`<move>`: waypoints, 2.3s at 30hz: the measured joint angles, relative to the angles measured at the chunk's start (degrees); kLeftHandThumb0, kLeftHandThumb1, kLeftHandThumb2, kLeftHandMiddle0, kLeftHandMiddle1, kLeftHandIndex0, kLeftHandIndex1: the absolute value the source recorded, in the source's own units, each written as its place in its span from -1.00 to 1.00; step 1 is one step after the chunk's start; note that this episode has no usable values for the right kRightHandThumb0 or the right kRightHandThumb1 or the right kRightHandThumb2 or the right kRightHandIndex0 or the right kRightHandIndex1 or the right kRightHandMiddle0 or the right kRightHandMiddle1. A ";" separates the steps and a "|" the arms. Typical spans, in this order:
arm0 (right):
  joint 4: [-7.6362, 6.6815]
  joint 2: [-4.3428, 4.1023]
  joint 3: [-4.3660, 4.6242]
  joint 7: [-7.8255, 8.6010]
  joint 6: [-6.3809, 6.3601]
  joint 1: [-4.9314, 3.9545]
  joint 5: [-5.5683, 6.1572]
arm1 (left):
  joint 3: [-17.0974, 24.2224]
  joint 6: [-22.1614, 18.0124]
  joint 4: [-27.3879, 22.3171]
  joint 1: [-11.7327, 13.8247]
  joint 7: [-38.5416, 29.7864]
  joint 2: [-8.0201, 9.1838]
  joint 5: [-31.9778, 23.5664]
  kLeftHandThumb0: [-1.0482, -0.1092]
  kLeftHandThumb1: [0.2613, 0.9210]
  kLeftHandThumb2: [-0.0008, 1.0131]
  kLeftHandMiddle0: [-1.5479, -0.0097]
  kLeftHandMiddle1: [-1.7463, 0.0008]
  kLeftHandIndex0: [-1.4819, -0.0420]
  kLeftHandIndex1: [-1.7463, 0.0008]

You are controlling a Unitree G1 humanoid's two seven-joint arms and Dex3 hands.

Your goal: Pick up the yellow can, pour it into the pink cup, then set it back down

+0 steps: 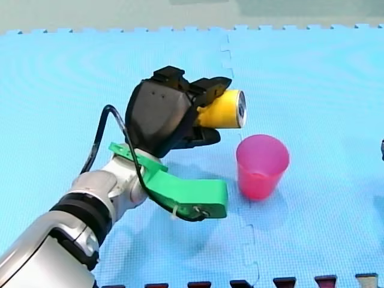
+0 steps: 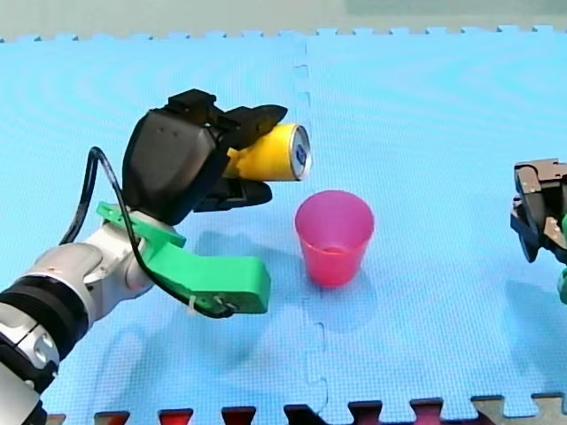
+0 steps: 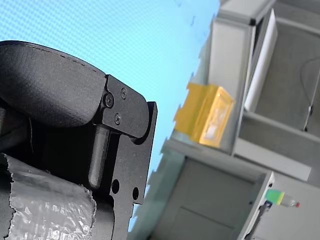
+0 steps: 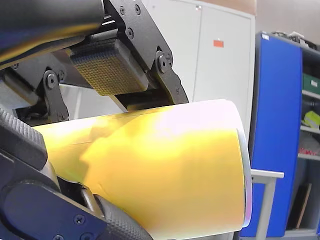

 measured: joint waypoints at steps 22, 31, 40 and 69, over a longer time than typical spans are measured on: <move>0.01 -0.04 -0.05 0.01 -0.04 0.03 0.01 | 5.16 -1.72 0.40 2.68 2.14 -1.63 -6.10 0.48 0.74 -1.00 -0.35 0.16 -0.57 1.00; 0.04 -0.10 -0.06 -0.30 -0.01 0.09 -0.08 | 5.96 -2.76 1.75 3.26 4.95 -2.85 -6.83 0.50 0.73 -1.00 -0.57 0.63 -0.56 1.00; 0.05 -0.28 0.10 -0.77 0.00 0.13 -0.36 | 7.41 -4.44 2.00 3.94 6.79 -3.52 -7.92 0.49 0.71 -1.00 -0.63 0.79 -0.58 0.99; 0.14 -0.85 0.28 -1.46 -0.22 0.15 -0.84 | 23.16 -14.41 -0.99 13.71 -12.53 -6.80 -25.60 0.38 0.80 -0.99 -0.67 0.91 -0.58 1.00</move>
